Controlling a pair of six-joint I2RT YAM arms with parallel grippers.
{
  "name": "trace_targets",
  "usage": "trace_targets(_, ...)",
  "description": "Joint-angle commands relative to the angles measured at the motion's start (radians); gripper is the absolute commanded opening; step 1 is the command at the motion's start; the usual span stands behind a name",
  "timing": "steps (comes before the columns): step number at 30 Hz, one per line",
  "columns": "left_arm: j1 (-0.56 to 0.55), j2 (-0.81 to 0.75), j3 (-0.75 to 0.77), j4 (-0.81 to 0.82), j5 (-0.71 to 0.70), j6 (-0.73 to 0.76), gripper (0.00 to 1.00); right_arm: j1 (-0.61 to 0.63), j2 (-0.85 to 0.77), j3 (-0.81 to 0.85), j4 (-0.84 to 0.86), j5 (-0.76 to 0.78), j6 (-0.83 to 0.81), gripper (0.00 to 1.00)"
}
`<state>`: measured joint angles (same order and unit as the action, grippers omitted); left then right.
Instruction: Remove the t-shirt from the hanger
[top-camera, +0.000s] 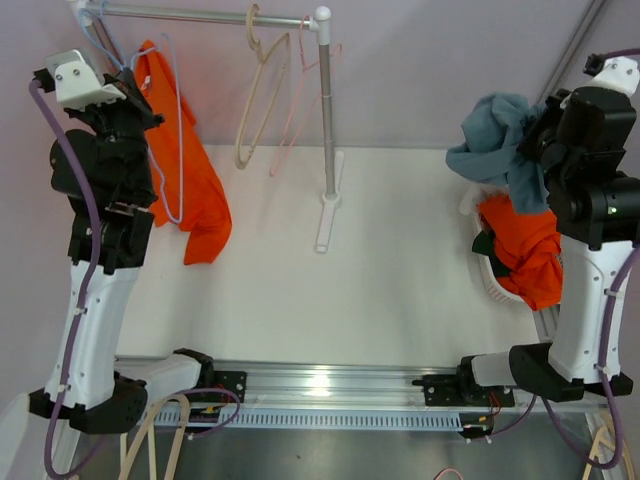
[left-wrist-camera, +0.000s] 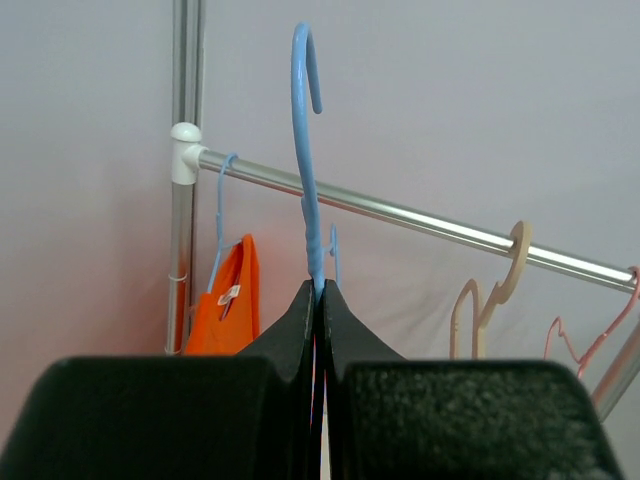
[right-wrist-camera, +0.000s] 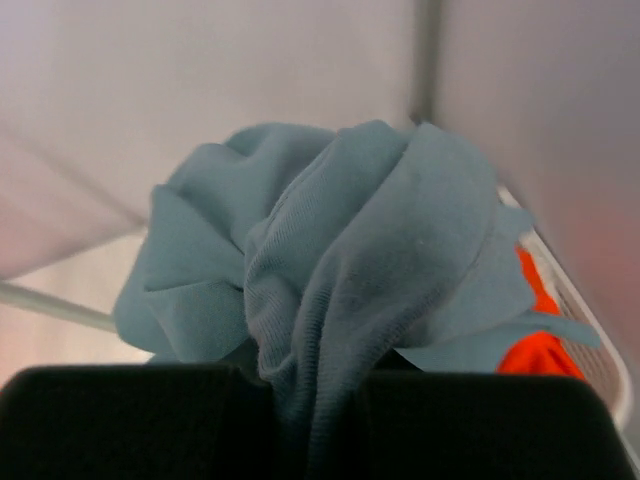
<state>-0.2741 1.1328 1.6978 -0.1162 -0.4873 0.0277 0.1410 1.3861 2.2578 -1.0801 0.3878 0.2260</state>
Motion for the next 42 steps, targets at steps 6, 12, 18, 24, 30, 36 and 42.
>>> trace_targets(6,0.035,0.145,0.068,0.087,0.104,-0.018,0.01,-0.561,-0.130,-0.619,0.264,-0.423,0.182,0.00)
trace_targets(12,0.036,0.229,0.141,0.085,0.118,-0.018,0.01,-0.543,-0.119,-0.834,0.418,-0.181,0.303,0.00)
trace_targets(18,0.036,0.277,0.157,0.099,0.122,-0.043,0.01,-0.529,0.068,-1.090,0.597,-0.106,0.368,0.00)
trace_targets(24,0.038,0.317,0.172,0.108,0.141,-0.043,0.01,-0.486,0.330,-1.132,0.669,-0.118,0.386,0.00)
trace_targets(30,0.044,0.373,0.204,0.138,0.181,-0.031,0.01,-0.454,0.329,-1.089,0.626,-0.040,0.391,0.14)
trace_targets(36,0.053,0.433,0.296,0.127,0.206,0.024,0.01,-0.431,0.202,-1.021,0.566,0.048,0.352,0.99)
trace_targets(42,0.095,0.472,0.355,0.087,0.322,0.018,0.01,-0.402,0.130,-0.879,0.505,-0.001,0.293,1.00)
